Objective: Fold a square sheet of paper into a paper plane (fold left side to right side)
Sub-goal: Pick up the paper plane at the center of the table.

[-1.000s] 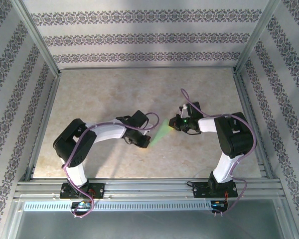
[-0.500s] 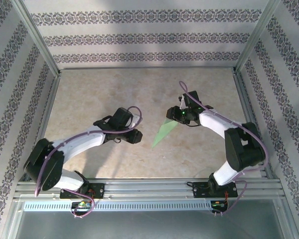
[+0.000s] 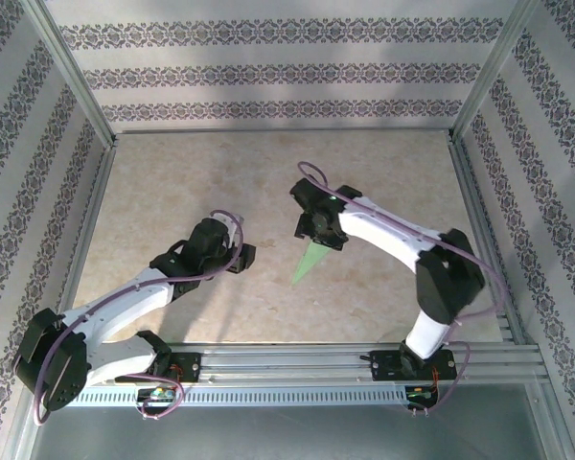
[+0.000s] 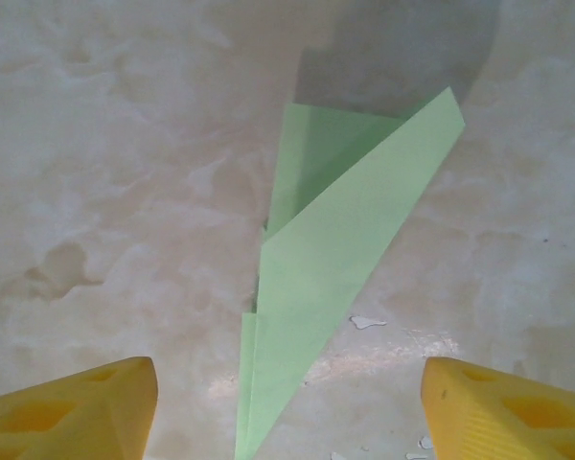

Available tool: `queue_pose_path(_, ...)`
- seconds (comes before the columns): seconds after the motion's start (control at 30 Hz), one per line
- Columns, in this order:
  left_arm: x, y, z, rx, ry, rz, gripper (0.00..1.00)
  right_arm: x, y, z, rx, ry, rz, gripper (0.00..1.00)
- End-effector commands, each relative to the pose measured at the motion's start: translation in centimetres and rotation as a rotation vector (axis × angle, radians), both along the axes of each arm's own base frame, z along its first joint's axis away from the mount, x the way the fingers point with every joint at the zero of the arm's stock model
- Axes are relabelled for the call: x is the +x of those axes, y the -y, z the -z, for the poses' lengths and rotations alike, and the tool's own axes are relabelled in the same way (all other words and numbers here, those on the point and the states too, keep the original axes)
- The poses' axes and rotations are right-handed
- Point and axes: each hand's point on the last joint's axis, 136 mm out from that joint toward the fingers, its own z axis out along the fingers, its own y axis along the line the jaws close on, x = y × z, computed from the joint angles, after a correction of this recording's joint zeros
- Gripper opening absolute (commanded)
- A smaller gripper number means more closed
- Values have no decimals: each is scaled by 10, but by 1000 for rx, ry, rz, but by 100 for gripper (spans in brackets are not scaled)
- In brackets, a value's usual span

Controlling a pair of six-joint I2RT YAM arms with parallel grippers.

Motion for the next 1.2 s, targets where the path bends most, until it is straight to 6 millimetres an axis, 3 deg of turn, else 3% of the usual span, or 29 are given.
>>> queue_pose_path(0.0, 10, -13, -10, 26, 76, -50, 64, -19, 30, 7, -217, -104, 122, 69)
queue_pose_path(0.17, 7, -19, -12, 48, 109, -41, 72, -10, 17, 19, -244, -106, 123, 64)
queue_pose_path(0.53, 0, -29, -16, 76, 159, -41, 76, 5, 1, 49, -264, -166, 128, 58)
queue_pose_path(1.17, -1, -29, -9, 94, 143, -29, 79, 6, 5, 71, -268, -213, 194, 43)
